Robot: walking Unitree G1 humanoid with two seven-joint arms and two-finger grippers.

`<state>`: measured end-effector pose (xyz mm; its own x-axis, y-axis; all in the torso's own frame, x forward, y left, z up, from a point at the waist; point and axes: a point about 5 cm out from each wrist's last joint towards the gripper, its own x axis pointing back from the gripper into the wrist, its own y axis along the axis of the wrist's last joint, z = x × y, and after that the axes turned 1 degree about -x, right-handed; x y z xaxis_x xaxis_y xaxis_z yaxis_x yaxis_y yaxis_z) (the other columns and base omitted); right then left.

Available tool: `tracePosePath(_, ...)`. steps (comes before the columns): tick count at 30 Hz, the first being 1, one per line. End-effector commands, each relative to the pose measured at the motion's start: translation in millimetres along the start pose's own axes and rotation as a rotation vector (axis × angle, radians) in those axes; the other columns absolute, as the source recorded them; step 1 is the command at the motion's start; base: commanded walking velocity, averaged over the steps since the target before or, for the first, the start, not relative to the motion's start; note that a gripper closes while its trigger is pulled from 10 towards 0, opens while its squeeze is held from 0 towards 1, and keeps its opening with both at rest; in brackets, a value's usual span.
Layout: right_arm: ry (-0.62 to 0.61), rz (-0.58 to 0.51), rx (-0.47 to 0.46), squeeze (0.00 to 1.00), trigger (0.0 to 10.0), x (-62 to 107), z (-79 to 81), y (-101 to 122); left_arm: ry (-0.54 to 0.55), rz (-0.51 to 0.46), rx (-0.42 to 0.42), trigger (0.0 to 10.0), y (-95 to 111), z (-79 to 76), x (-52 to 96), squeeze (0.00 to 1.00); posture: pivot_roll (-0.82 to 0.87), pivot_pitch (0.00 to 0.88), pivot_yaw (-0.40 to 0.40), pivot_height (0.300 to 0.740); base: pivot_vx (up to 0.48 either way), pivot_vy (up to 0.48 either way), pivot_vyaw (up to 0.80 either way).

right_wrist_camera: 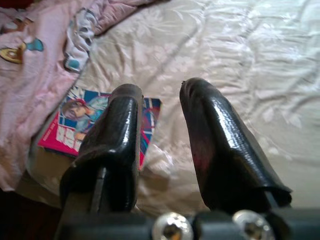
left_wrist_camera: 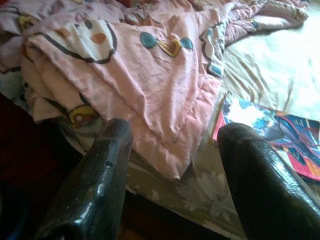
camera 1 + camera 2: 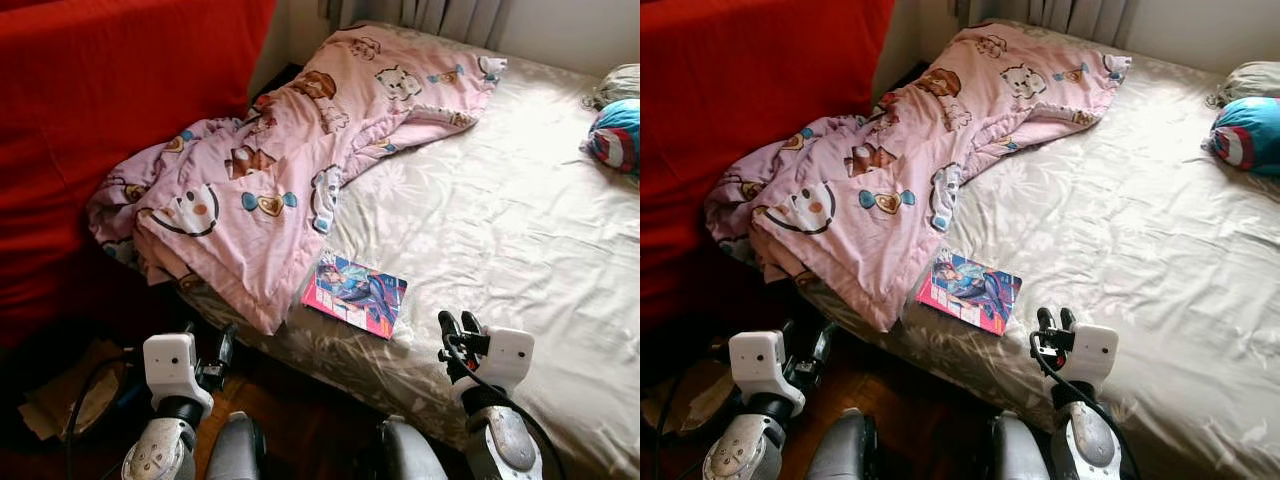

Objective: Clean up the room

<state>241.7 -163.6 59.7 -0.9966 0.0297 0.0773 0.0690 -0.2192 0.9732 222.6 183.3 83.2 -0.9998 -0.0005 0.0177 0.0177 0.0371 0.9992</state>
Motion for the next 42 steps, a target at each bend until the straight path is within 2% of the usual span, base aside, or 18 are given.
tracePosePath(1,-0.01,0.028,-0.004,0.0,10.0,3.7,-3.0,-6.4,-0.001,0.028,-0.011,10.0,-4.8,0.3,3.5,0.0,0.02,0.22,-0.041,0.632,0.0,0.0,0.0)
tracePosePath(10,-0.008,0.063,0.008,0.0,10.0,2.5,-3.3,-10.5,0.001,0.035,-0.014,10.0,-5.4,0.8,4.0,0.0,0.03,0.228,-0.041,0.632,0.0,0.0,0.0)
tracePosePath(15,0.0,0.04,0.0,0.0,10.0,2.7,-2.8,-9.4,0.003,0.034,-0.013,10.0,-5.2,1.3,3.8,0.0,0.03,0.228,-0.041,0.602,0.0,0.0,0.0)
tracePosePath(38,0.045,0.048,0.024,0.0,10.0,4.0,-0.6,-13.6,0.005,0.034,-0.017,10.0,-4.3,2.8,3.7,0.0,0.04,0.235,-0.039,0.602,0.0,0.0,0.0)
tracePosePath(42,0.058,0.049,0.038,0.0,10.0,4.6,0.2,-14.3,0.003,0.036,-0.018,10.0,-4.7,2.9,3.9,0.0,0.04,0.233,-0.037,0.602,0.0,0.0,0.8)
